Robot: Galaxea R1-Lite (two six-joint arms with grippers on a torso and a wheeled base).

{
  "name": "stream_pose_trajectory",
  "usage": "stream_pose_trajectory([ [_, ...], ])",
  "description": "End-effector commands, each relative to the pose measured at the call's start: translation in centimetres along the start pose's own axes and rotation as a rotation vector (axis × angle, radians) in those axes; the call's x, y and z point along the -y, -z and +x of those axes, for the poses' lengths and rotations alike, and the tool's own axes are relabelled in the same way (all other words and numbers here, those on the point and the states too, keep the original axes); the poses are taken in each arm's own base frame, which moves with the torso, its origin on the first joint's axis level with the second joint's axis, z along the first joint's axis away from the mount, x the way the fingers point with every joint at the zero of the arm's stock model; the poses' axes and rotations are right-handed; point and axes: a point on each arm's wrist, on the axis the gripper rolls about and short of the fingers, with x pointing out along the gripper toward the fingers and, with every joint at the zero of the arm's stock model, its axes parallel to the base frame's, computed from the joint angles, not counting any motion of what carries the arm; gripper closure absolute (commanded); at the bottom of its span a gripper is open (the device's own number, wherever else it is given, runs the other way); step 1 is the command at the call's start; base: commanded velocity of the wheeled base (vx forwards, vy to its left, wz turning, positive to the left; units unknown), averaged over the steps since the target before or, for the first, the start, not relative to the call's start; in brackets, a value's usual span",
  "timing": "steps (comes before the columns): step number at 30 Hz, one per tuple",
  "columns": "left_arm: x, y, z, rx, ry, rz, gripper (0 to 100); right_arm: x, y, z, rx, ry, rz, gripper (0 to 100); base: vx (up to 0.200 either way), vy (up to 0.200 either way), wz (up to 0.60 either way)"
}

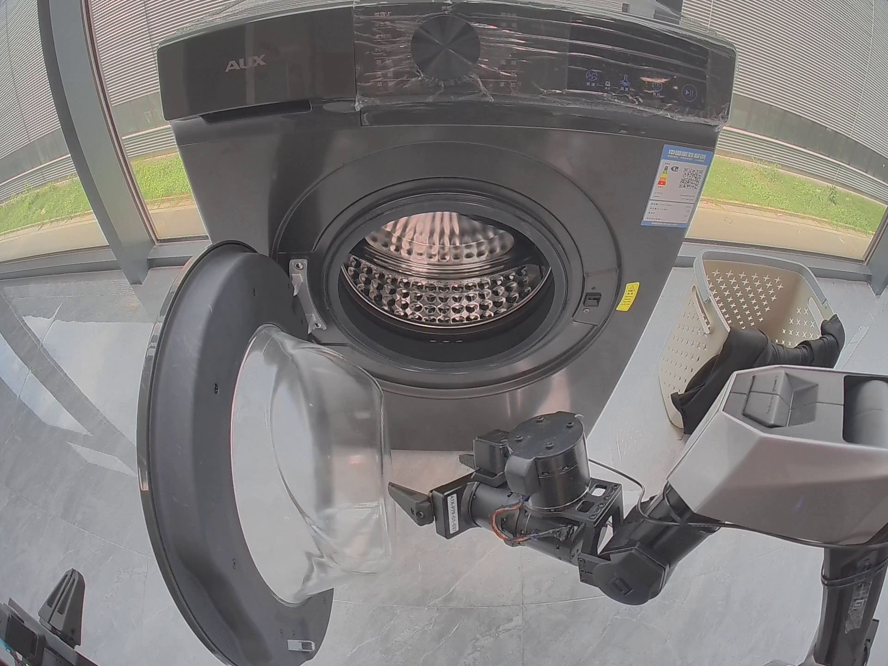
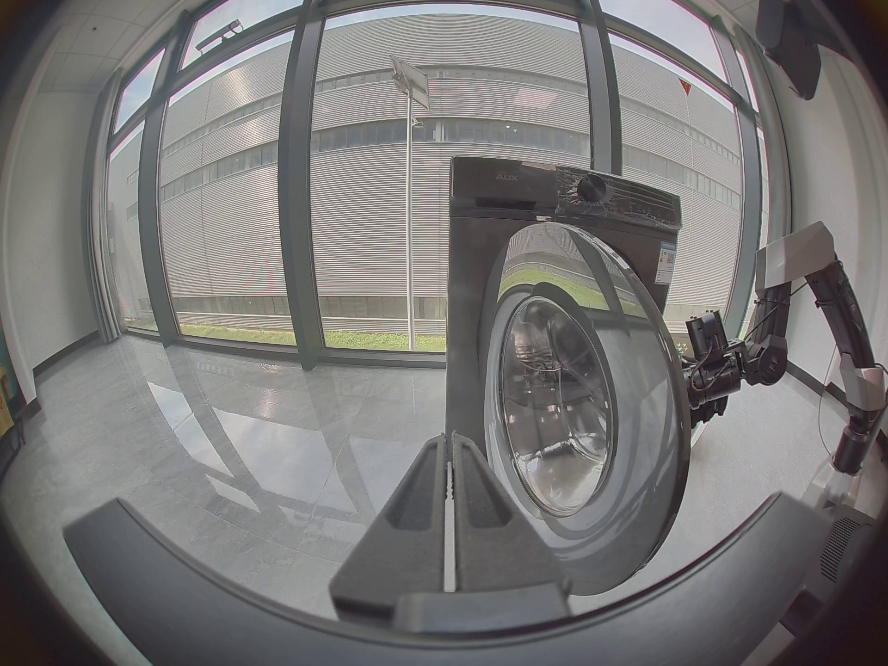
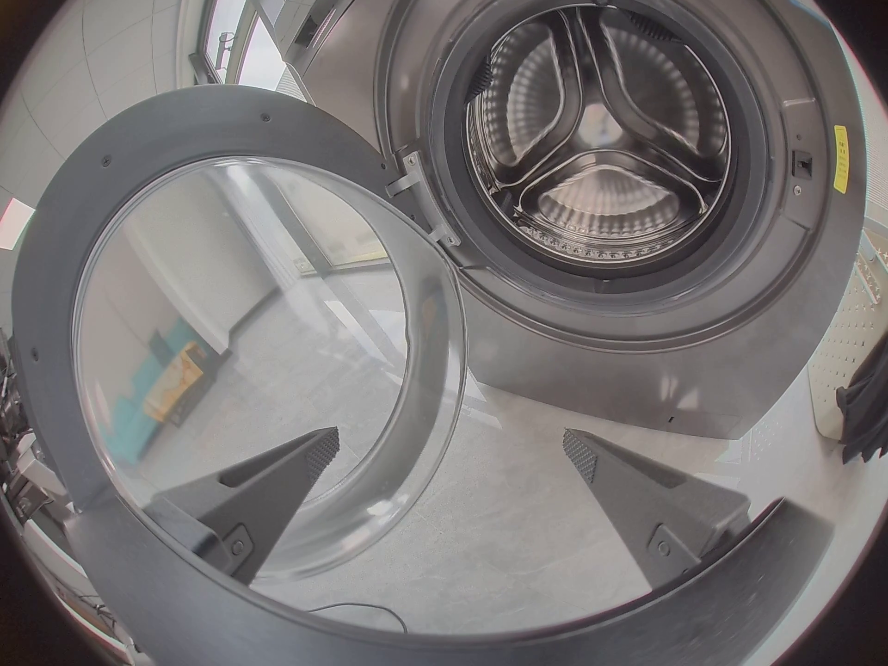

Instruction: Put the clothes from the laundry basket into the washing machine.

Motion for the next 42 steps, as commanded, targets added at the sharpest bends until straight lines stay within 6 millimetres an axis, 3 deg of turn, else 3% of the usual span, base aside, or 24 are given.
stream_pose_trajectory([
  [1, 0.0, 0.5, 0.0, 0.0, 0.0, -0.001, 100, 0.2, -0.2, 0.7, 0.012, 0.005, 0.0, 0, 0.0, 0.0, 0.0],
  [8, 0.0, 0.5, 0.0, 0.001, 0.0, 0.0, 100, 3.6, 0.0, 1.6, -0.004, 0.061, -0.007, 0, -0.086, 0.0, 0.0],
  [14, 0.0, 0.5, 0.0, 0.001, 0.0, -0.001, 100, 2.5, -0.3, 2.0, 0.011, 0.024, -0.016, 0, 0.0, 0.0, 0.0],
  [26, 0.0, 0.5, 0.0, 0.001, 0.0, 0.0, 100, -1.5, -0.3, 3.3, 0.059, -0.072, -0.034, 0, 0.0, 0.0, 0.0],
  [42, 0.0, 0.5, 0.0, 0.001, 0.0, 0.0, 100, -3.0, 0.4, 6.9, 0.134, -0.092, -0.034, 0, 0.0, 0.0, 0.0],
])
